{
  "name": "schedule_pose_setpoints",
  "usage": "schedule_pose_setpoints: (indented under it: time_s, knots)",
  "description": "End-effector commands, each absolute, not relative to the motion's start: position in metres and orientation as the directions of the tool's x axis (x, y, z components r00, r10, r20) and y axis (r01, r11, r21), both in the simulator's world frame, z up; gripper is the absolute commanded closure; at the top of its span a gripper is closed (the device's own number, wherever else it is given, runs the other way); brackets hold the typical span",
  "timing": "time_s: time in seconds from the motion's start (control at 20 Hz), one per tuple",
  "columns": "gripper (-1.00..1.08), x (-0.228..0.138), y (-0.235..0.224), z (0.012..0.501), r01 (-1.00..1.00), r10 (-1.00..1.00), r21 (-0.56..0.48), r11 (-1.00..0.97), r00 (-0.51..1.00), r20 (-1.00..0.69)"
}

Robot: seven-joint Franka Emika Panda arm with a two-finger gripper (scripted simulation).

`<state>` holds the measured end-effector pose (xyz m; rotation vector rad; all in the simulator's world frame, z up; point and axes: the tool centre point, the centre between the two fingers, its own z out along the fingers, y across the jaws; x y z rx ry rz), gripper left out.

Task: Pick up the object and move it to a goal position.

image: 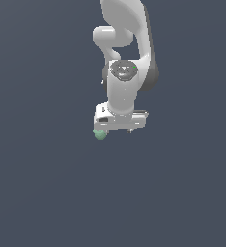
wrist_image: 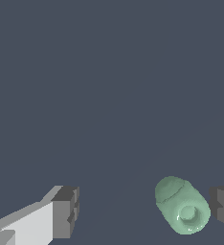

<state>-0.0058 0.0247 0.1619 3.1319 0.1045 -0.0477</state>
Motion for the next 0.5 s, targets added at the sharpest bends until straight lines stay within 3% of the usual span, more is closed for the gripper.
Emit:
schedule_pose_setpoints:
  time_s: [0.0,0.45]
  knots:
    - [-0.92,-0.006,0.025,0.162,0.067,0.067,0.007,-0.998,0.997,-0.031]
    - [-0.92,-0.006,0.002,0.170,0.066,0.065,0.011,-0.998,0.998,-0.026]
